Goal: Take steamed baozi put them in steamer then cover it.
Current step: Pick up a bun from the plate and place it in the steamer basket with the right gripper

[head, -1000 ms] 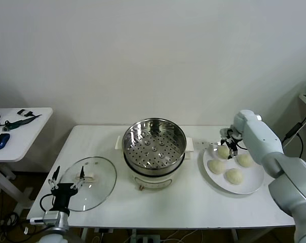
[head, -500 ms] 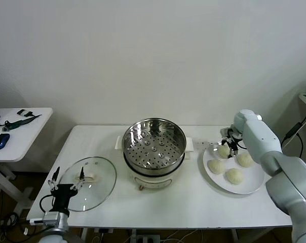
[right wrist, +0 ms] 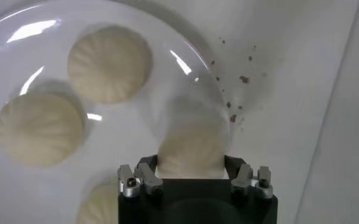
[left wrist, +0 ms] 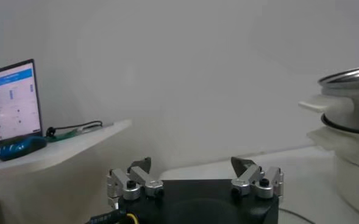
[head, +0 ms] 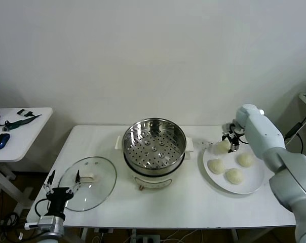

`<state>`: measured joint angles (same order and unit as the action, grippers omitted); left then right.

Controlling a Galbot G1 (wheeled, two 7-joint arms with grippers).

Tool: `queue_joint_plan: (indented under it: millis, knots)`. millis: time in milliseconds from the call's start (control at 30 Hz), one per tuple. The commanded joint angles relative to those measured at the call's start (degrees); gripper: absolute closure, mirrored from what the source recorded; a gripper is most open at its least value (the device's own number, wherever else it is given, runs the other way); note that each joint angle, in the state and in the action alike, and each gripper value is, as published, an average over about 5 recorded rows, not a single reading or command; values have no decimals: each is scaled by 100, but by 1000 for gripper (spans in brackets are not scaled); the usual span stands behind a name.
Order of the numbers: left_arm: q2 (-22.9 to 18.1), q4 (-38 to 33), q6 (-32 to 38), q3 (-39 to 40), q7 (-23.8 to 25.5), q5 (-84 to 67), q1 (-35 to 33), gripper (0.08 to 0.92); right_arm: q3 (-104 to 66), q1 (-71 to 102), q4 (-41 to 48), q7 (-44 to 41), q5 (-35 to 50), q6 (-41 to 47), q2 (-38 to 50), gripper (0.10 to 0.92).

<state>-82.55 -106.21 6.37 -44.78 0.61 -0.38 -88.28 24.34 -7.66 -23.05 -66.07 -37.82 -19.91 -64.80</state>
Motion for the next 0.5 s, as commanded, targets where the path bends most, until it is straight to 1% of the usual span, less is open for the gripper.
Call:
queue_joint_plan:
  millis: [33,133,267,367,500]
  knots:
    - [6,-36,0,-25,3,-68,-82,177,2248,-1074,-1470,-444,2124,-246,558,304]
    - [2,-52,2,-23,4,-101,-115,177,3047,-1612,-1940,-541,2682,-366,572,304]
    - [15,-92,-9,-12,16,-220,-176,177,3832,-2306,-2358,-566,3240,-602,383,304]
    - [14,-111,-12,-2,19,-254,-208,177,4107,-2632,-2591,-571,3463,-755,142,304]
    - [-6,-145,-13,17,19,-261,-238,177,4271,-2881,-2900,-566,3489,-986,-239,304]
